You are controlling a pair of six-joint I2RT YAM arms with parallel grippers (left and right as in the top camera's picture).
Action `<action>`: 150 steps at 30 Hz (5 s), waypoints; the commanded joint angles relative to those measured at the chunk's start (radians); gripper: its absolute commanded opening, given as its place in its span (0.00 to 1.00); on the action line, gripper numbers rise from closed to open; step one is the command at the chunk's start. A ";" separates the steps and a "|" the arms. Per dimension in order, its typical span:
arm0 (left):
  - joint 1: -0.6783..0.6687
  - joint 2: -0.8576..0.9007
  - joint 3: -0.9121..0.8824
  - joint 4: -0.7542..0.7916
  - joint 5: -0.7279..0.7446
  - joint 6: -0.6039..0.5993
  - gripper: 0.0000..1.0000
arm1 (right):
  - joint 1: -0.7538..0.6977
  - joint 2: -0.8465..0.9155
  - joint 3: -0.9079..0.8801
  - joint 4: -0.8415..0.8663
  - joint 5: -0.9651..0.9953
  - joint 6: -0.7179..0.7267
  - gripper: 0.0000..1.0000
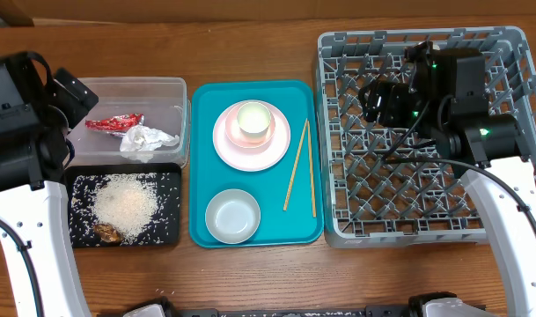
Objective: Sort waste into correct bins and load items into the dishwasher
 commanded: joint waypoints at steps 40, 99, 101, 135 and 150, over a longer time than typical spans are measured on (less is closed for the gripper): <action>-0.573 0.493 -0.003 0.168 0.404 0.079 0.44 | 0.002 -0.008 0.024 -0.046 0.091 -0.002 0.99; -0.391 0.546 0.357 -0.299 1.793 0.718 0.04 | 0.000 -0.018 0.028 0.269 -1.089 -0.229 1.00; -0.409 0.546 0.357 -0.299 1.793 0.719 0.04 | 0.000 -0.016 0.028 0.267 -1.109 -0.257 1.00; -0.513 0.546 0.357 -0.334 1.794 0.716 0.04 | 0.000 -0.005 0.027 0.330 -1.127 -0.377 0.95; -0.518 0.546 0.357 -0.335 1.763 0.716 0.04 | 0.000 0.038 0.027 0.359 -1.128 -0.373 0.75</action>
